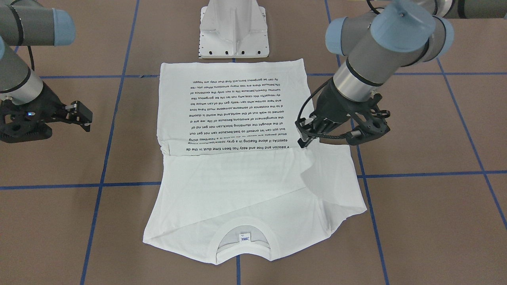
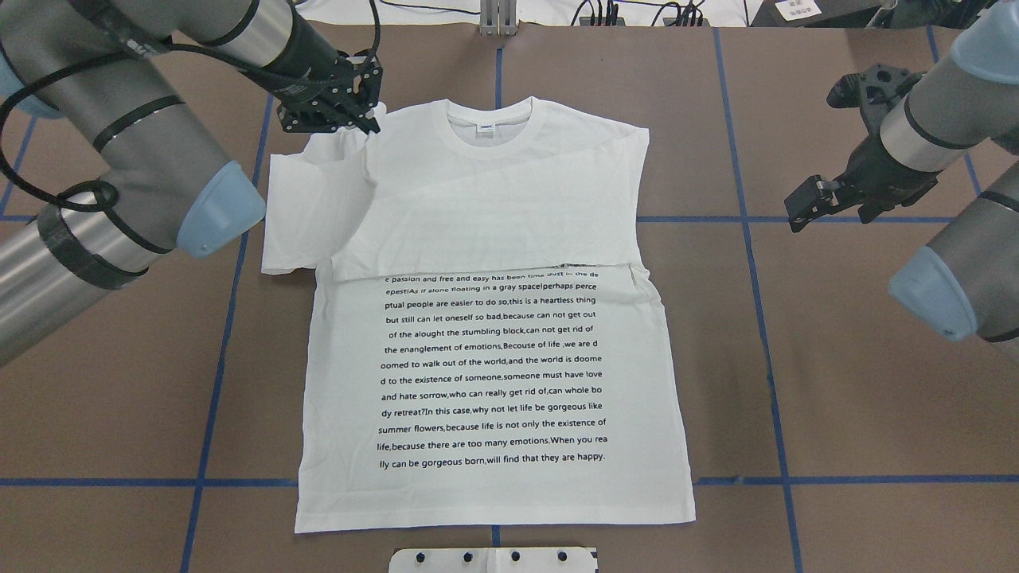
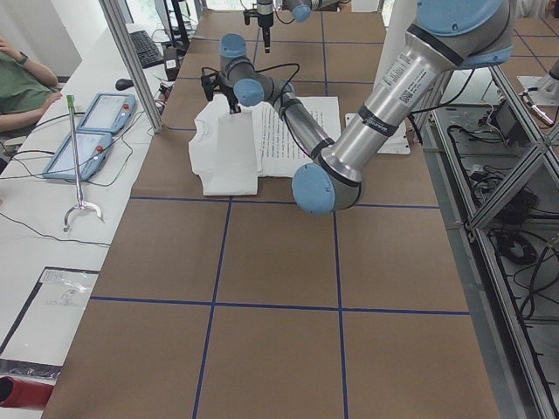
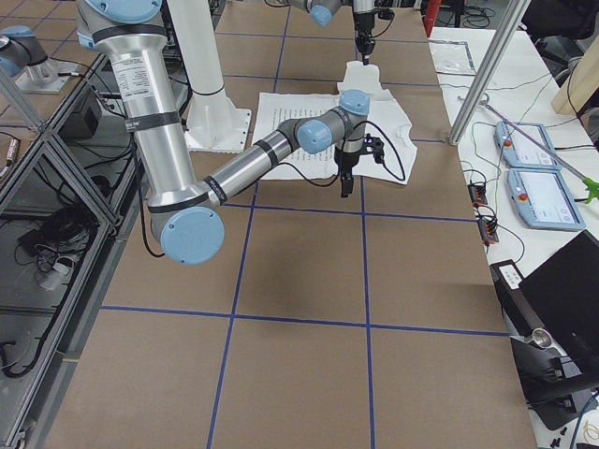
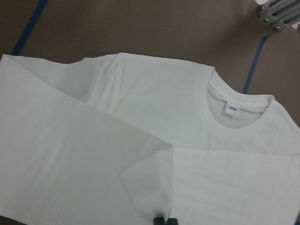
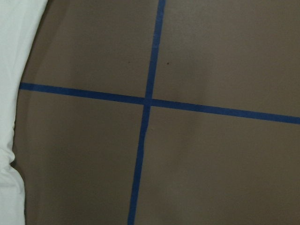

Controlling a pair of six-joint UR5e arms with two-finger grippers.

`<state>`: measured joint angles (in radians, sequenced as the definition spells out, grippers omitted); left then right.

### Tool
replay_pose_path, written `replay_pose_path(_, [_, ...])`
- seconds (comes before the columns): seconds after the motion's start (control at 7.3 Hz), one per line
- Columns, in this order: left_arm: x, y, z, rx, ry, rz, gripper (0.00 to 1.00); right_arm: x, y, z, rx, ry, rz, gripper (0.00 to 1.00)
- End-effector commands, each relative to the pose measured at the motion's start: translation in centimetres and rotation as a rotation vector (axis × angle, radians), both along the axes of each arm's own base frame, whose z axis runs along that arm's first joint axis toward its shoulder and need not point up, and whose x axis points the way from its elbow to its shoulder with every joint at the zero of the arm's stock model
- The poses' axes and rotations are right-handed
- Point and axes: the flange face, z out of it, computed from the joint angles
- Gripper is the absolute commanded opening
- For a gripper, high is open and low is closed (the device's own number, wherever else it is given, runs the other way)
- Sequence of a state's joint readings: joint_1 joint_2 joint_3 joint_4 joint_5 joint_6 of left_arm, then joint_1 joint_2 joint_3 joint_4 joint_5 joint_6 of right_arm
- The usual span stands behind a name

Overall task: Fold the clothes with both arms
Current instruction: 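Grasp the other sleeve with the left gripper and fold it across the shirt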

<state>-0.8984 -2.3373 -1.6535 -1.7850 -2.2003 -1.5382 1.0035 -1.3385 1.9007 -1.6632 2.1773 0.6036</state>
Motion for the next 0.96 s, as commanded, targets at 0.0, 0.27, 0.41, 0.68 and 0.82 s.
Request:
replay_pose_path(0.0, [3.6, 0.8, -12.0, -0.022, 0.108, 0.009, 0.00, 2.0, -0.1, 1.8, -0.006, 0.007, 0.002, 1.00])
replay_pose_path(0.27, [7.2, 1.7, -13.4, -0.027, 0.118, 0.039, 0.00, 1.9, -0.1, 2.1, -0.011, 0.012, 0.003, 1.00])
replay_pose_path(0.41, [9.6, 0.4, -12.6, -0.021, 0.113, 0.026, 0.00, 1.8, -0.1, 2.3, -0.017, 0.014, 0.005, 1.00])
replay_pose_path(0.68, [12.2, -0.6, -10.5, -0.021, 0.103, 0.021, 0.00, 1.7, -0.3, 2.1, -0.017, 0.015, 0.010, 1.00])
replay_pose_path(0.82, [14.3, -0.6, -9.3, -0.010, 0.098, 0.014, 0.00, 1.7, -0.4, 2.1, -0.018, 0.015, 0.012, 1.00])
